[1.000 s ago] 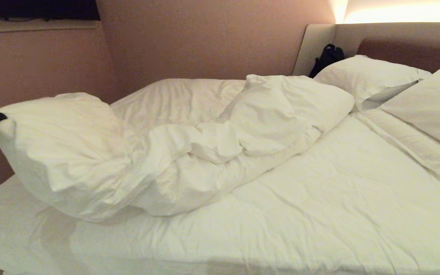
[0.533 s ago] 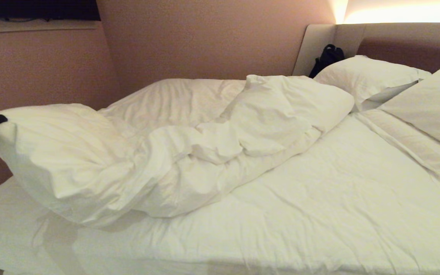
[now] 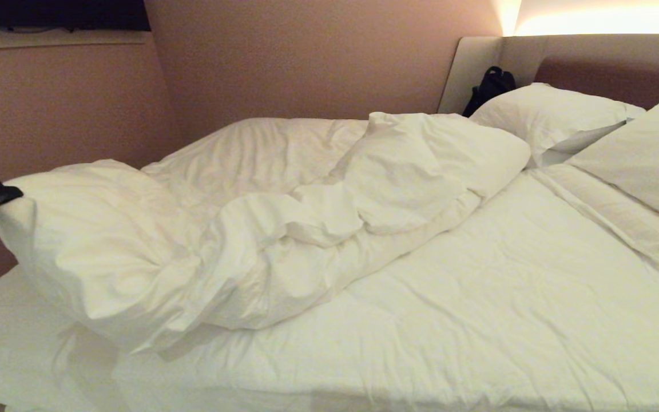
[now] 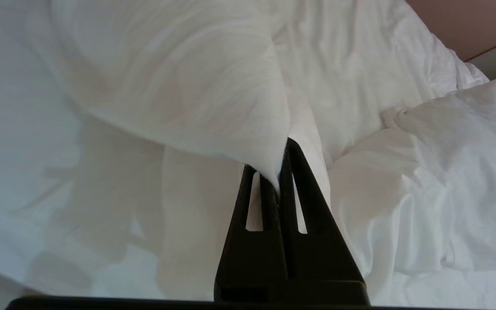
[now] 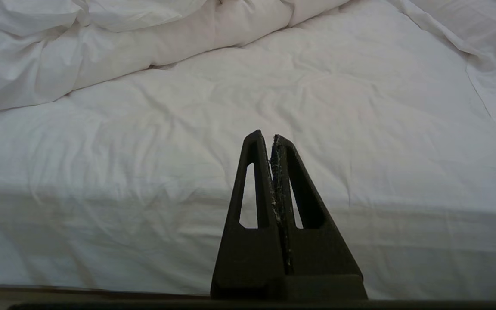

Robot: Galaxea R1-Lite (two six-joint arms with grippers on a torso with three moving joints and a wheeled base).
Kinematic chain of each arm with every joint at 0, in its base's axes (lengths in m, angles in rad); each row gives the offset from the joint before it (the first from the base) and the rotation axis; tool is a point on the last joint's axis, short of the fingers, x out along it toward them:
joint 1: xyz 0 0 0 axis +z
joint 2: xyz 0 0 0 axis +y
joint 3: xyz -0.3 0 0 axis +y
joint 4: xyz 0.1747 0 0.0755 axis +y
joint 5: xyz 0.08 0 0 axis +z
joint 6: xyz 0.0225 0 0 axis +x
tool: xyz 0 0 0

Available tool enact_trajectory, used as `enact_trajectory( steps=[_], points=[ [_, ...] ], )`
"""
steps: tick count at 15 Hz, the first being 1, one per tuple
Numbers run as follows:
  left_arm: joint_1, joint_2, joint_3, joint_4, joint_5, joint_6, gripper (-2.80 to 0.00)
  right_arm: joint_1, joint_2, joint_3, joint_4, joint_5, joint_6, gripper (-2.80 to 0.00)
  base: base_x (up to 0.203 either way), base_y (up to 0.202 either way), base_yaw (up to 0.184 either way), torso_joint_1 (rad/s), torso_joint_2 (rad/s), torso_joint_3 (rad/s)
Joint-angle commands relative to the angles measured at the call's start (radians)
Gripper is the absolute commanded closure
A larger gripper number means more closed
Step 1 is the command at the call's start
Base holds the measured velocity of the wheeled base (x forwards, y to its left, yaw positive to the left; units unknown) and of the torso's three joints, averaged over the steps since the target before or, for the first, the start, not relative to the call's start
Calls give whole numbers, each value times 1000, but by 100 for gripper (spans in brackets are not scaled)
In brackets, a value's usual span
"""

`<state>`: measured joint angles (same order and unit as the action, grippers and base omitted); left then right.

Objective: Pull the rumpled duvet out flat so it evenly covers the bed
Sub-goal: Hold the folded corner of the quilt

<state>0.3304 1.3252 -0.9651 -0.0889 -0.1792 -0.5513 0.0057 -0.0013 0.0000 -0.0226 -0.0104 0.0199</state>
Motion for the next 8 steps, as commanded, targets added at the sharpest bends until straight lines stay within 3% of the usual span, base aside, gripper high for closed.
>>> enact_trajectory(
  steps=[1, 4, 5, 8],
  points=[
    [5, -58, 40, 12, 16, -6, 0, 0, 1, 0, 0, 0, 0, 0, 0, 0, 0, 0, 0, 0],
    [5, -136, 136, 86, 49, 3, 0, 0, 1, 0, 0, 0, 0, 0, 0, 0, 0, 0, 0, 0],
    [6, -139, 155, 99, 49, 11, -280, 0, 1, 0, 0, 0, 0, 0, 0, 0, 0, 0, 0, 0],
    [6, -136, 203, 137, 50, 26, -280, 0, 1, 0, 0, 0, 0, 0, 0, 0, 0, 0, 0, 0]
  ],
)
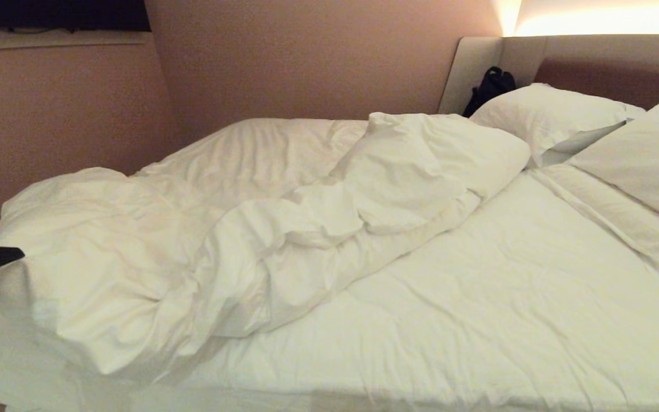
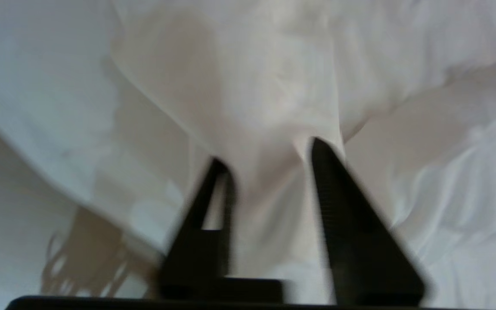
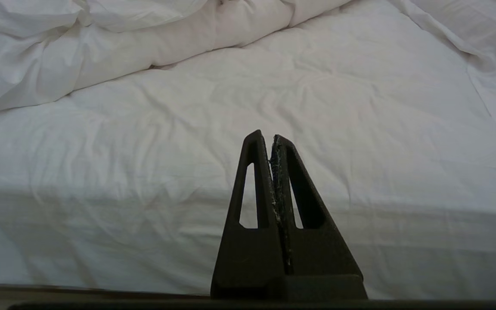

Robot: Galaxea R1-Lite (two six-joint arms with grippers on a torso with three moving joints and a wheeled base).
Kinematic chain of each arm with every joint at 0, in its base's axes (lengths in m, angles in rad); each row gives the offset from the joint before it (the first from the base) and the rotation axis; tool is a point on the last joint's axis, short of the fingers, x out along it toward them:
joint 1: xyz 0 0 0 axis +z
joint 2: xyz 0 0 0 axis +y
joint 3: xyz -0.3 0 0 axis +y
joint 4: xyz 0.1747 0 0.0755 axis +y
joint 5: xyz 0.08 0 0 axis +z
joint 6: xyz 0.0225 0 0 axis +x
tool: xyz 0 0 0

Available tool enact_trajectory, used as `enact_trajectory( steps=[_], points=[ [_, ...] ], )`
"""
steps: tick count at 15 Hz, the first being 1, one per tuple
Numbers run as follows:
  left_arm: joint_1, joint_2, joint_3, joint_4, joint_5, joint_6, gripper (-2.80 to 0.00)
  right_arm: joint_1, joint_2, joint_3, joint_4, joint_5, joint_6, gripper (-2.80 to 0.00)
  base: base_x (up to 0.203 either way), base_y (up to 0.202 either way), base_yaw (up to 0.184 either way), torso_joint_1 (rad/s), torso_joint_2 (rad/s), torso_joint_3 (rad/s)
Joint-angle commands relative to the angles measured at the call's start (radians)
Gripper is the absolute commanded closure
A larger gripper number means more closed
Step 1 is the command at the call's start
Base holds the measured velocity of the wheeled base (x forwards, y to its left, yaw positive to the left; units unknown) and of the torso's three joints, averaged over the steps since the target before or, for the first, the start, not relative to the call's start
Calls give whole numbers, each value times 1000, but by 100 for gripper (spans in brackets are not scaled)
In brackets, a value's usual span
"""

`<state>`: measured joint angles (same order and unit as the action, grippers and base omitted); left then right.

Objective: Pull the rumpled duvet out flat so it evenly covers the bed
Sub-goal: Hold the folded corner of the quilt

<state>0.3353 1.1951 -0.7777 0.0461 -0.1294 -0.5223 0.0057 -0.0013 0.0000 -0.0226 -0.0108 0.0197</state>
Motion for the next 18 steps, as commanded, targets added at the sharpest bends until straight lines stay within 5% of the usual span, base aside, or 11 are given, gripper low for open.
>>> enact_trajectory(
  steps=[1, 4, 8, 13, 14, 18],
  points=[
    [-1, -10, 39, 15, -1, -2, -280, 0, 1, 0, 0, 0, 0, 0, 0, 0, 0, 0, 0, 0],
    [-1, -29, 114, 22, -1, -4, -280, 0, 1, 0, 0, 0, 0, 0, 0, 0, 0, 0, 0, 0],
    [11, -254, 184, 19, 3, -9, -280, 0, 1, 0, 0, 0, 0, 0, 0, 0, 0, 0, 0, 0],
    [136, -354, 132, 25, 16, -23, -280, 0, 1, 0, 0, 0, 0, 0, 0, 0, 0, 0, 0, 0],
    [142, -329, 101, 32, 16, -37, 0, 0, 1, 0, 0, 0, 0, 0, 0, 0, 0, 0, 0, 0],
    [178, -78, -73, 88, 18, -118, 0, 0, 1, 0, 0, 0, 0, 0, 0, 0, 0, 0, 0, 0]
  ],
)
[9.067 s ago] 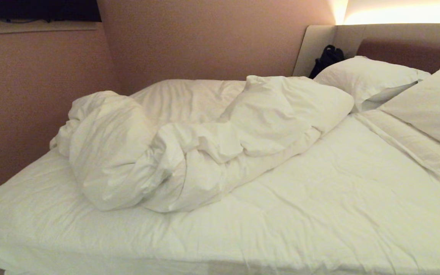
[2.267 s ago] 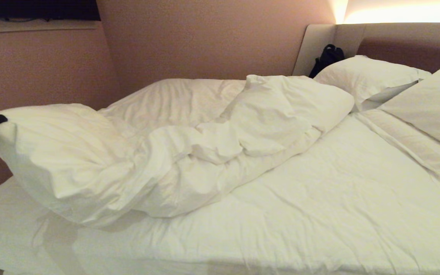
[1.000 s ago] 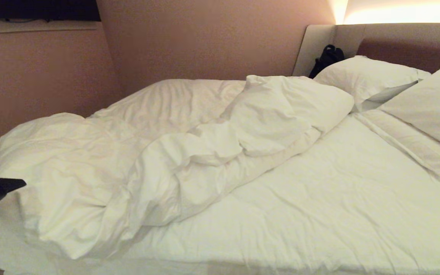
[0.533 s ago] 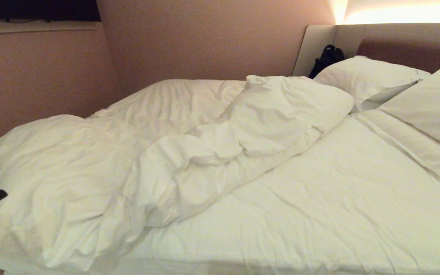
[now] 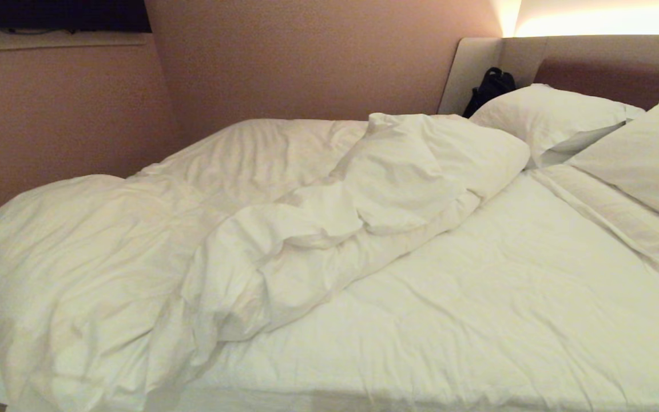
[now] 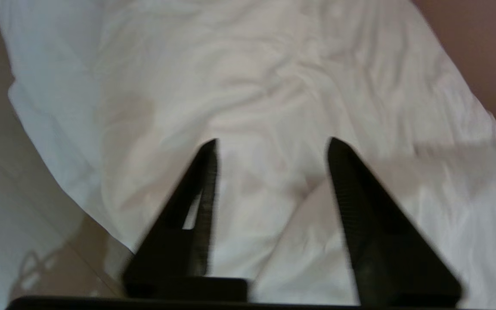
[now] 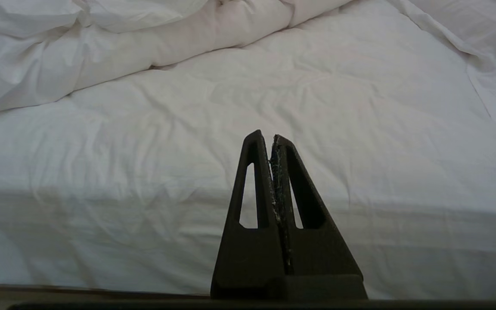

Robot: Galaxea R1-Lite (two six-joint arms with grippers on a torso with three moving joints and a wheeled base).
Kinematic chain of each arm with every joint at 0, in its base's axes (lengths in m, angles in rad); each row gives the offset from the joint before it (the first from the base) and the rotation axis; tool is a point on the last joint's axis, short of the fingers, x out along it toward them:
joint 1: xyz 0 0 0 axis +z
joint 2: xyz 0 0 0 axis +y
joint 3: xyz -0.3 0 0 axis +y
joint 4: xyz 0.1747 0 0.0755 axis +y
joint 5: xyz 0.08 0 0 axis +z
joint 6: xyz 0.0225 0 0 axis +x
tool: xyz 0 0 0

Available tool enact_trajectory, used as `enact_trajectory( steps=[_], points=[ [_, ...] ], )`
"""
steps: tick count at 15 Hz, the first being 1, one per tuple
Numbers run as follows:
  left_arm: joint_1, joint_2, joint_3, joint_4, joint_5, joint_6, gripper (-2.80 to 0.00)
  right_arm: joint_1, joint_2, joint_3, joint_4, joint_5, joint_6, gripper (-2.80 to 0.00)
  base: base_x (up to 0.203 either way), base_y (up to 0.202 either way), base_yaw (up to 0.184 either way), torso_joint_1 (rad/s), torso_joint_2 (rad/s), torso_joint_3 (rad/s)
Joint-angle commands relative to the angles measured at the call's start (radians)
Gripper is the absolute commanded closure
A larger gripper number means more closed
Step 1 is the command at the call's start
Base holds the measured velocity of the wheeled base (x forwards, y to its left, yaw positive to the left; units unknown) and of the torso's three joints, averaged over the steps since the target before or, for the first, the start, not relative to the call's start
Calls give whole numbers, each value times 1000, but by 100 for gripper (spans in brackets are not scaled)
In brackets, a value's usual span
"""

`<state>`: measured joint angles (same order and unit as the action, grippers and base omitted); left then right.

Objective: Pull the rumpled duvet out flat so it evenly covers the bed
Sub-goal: Hold the folded corner of the quilt

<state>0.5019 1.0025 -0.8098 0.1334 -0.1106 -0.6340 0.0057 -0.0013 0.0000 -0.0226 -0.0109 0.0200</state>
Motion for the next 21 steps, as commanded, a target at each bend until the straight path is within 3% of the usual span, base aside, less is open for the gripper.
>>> enact_trajectory(
  steps=[1, 5, 7, 11, 13, 18, 21],
  points=[
    [35, 197, -79, 5, 0, -23, 0, 0, 1, 0, 0, 0, 0, 0, 0, 0, 0, 0, 0, 0],
    [137, 418, -146, -4, -10, -51, 0, 0, 1, 0, 0, 0, 0, 0, 0, 0, 0, 0, 0, 0],
    [137, 387, -118, -28, -22, -46, 0, 0, 1, 0, 0, 0, 0, 0, 0, 0, 0, 0, 0, 0],
    [133, 284, -67, -41, -123, -19, 0, 0, 1, 0, 0, 0, 0, 0, 0, 0, 0, 0, 0, 0],
    [132, 170, -27, -41, -209, 41, 0, 0, 1, 0, 0, 0, 0, 0, 0, 0, 0, 0, 0, 0],
    [108, -176, 77, -32, -520, 172, 0, 0, 1, 0, 0, 0, 0, 0, 0, 0, 0, 0, 0, 0],
    [87, -316, 123, -28, -603, 200, 0, 0, 1, 0, 0, 0, 0, 0, 0, 0, 0, 0, 0, 0]
  ],
)
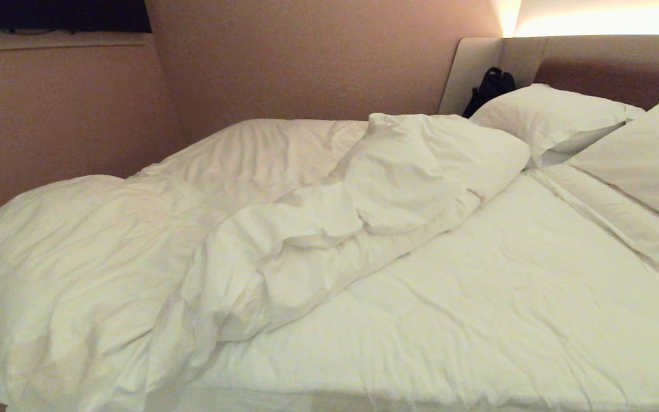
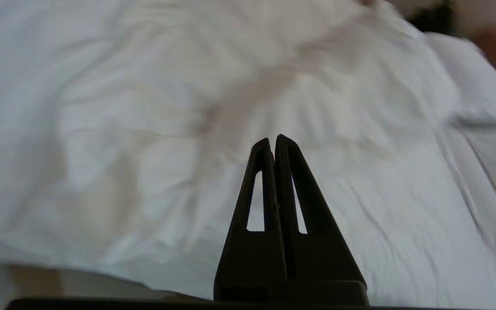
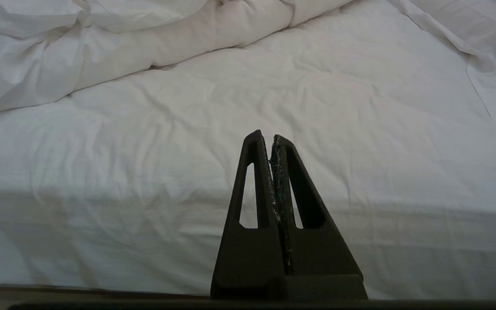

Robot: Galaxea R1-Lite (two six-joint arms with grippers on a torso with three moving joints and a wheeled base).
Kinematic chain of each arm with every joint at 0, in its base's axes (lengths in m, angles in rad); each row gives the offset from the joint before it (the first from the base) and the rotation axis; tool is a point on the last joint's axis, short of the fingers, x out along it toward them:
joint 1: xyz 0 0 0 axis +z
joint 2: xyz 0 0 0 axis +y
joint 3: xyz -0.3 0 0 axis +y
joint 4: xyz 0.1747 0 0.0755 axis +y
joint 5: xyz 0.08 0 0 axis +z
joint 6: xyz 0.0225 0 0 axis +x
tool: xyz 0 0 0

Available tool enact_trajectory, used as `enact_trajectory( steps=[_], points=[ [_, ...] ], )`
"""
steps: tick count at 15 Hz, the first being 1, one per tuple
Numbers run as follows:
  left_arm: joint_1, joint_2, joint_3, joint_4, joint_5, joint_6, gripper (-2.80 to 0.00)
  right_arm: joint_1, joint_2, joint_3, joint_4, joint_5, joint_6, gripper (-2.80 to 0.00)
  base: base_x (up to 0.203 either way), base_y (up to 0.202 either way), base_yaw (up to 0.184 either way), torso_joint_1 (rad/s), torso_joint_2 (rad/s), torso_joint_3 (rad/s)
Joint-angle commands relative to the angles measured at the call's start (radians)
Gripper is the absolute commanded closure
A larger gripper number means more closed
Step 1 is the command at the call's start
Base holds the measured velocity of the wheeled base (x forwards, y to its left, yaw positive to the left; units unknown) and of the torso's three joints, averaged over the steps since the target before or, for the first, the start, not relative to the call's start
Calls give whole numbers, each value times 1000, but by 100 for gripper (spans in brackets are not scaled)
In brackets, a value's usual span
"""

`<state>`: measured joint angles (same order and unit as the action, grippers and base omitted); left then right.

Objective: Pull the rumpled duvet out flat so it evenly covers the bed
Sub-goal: Hold the folded corner of the quilt

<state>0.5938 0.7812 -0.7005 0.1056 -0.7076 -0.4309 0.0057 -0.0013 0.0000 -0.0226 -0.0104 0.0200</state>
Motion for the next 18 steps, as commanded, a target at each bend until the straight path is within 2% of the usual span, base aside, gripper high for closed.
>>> enact_trajectory(
  steps=[1, 5, 7, 8, 10, 14, 16, 18],
  points=[
    [-7, -124, 20, 2, -13, 1, 0, 0, 1, 0, 0, 0, 0, 0, 0, 0, 0, 0, 0, 0],
    [-7, -295, 30, 57, -10, 7, 0, 0, 1, 0, 0, 0, 0, 0, 0, 0, 0, 0, 0, 0],
    [0, -396, 32, 88, 29, 57, 0, 0, 1, 0, 0, 0, 0, 0, 0, 0, 0, 0, 0, 0],
    [0, -436, 33, 100, 101, 103, 0, 0, 1, 0, 0, 0, 0, 0, 0, 0, 0, 0, 0, 0],
    [-67, -470, 28, 113, 257, 185, 0, 0, 1, 0, 0, 0, 0, 0, 0, 0, 0, 0, 0, 0],
    [-326, -497, 40, 143, 557, 344, 0, 0, 1, 0, 0, 0, 0, 0, 0, 0, 0, 0, 0, 0],
    [-416, -496, 75, 147, 619, 393, 0, 0, 1, 0, 0, 0, 0, 0, 0, 0, 0, 0, 0, 0],
    [-476, -494, 114, 145, 680, 407, 0, 0, 1, 0, 0, 0, 0, 0, 0, 0, 0, 0, 0, 0]
  ],
)
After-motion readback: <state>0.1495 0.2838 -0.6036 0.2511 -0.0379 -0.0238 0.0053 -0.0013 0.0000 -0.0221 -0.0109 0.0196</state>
